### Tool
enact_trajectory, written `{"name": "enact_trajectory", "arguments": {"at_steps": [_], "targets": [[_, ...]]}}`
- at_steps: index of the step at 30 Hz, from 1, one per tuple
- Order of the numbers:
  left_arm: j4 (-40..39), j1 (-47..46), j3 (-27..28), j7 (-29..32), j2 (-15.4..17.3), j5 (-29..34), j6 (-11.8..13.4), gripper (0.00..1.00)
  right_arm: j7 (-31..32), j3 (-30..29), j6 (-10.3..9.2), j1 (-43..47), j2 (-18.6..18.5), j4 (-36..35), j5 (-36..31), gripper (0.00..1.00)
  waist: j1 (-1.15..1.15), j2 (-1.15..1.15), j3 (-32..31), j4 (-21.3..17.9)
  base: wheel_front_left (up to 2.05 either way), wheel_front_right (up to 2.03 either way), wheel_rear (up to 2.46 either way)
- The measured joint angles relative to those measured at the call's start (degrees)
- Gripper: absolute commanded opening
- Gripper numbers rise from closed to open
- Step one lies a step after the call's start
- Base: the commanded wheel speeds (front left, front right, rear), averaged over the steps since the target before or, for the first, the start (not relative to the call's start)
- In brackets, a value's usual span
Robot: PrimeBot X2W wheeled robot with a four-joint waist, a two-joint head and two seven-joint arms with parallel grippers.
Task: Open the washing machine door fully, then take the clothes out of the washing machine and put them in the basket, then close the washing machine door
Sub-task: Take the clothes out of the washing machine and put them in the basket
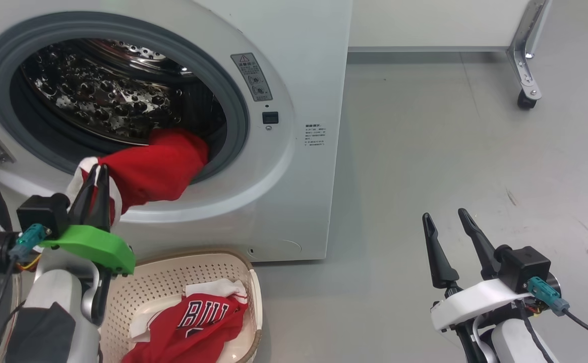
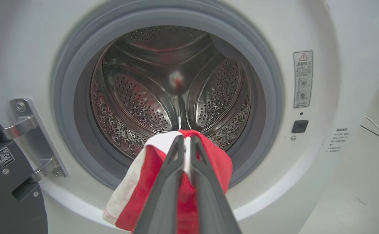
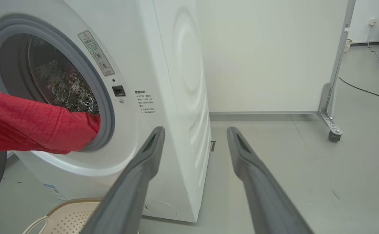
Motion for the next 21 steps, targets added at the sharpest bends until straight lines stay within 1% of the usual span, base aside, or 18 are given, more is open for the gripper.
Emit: {"name": "enact_trajectory", "arguments": {"at_steps": [12, 17, 21], "targets": [[-15.6, 0.5, 3.1, -0.1, 0.0, 0.3, 0.0, 0.00, 0.0, -0.1, 0.00, 0.0, 0.0, -0.7, 0.1, 1.00, 0.00, 0.00, 1.4, -0.1, 0.00, 0.00, 0.00], [-18.5, 2.6, 3.2, -0.2, 0.1, 0.8, 0.0, 0.00, 0.0, -0.1, 0.00, 0.0, 0.0, -0.9, 0.3, 1.00, 0.00, 0.00, 1.7, -0.3, 0.00, 0.00, 0.00], [-18.8, 4.4, 3.0, -0.2, 0.1, 1.0, 0.0, 0.00, 0.0, 0.0, 0.00, 0.0, 0.0, -0.9, 0.6, 1.00, 0.00, 0.00, 2.0, -0.5, 0.00, 0.00, 0.00]]}}
